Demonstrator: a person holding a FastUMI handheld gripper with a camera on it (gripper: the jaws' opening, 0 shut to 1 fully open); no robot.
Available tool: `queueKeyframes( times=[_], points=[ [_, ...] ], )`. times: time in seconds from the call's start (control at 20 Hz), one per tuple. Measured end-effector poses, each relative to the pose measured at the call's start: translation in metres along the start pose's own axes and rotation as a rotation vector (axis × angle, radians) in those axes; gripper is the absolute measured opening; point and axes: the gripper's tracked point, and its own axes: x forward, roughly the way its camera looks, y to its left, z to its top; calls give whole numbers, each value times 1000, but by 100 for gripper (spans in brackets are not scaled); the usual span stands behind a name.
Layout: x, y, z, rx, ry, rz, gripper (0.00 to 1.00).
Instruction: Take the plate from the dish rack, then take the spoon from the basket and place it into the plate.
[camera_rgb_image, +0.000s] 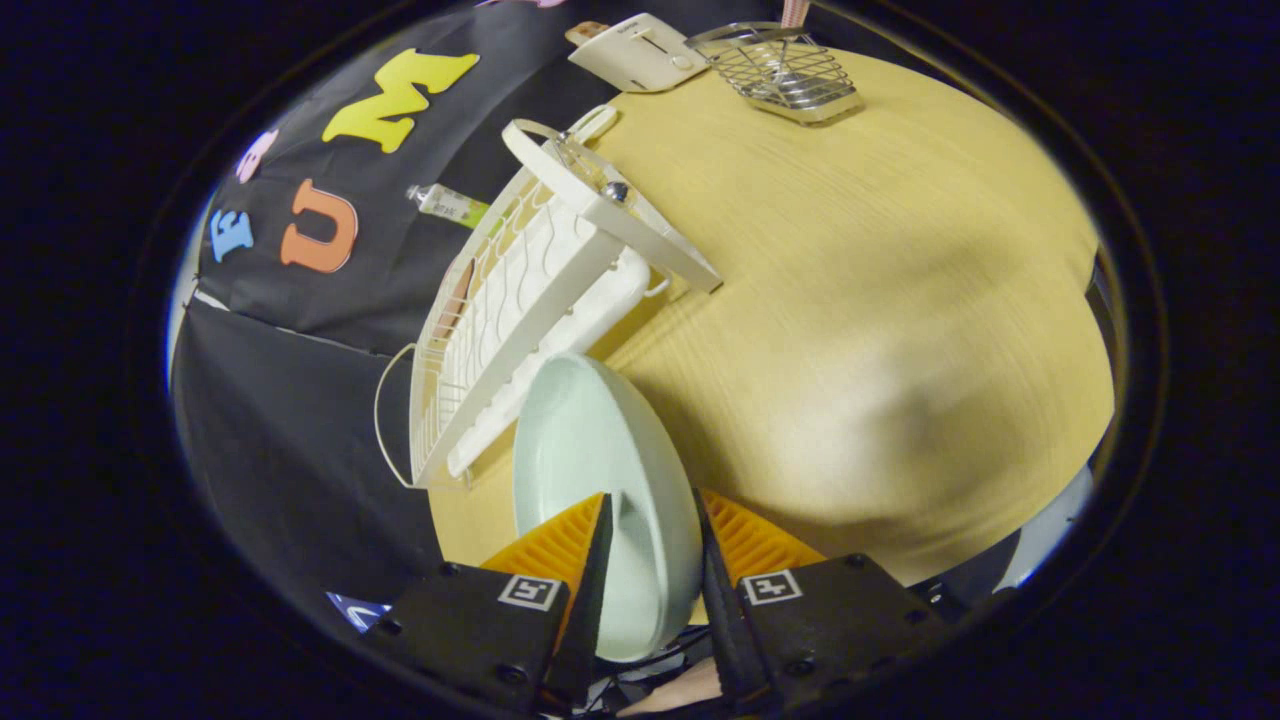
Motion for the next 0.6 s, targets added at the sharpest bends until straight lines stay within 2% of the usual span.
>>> queueKeyframes(
  times=[0.1,0.4,0.6],
  points=[
    [-5,0,10,-17,-29,-8,58],
    [-15,2,30,-67,-94,-13,68],
    [-41,2,47,-217,-220,-42,71]
  ],
)
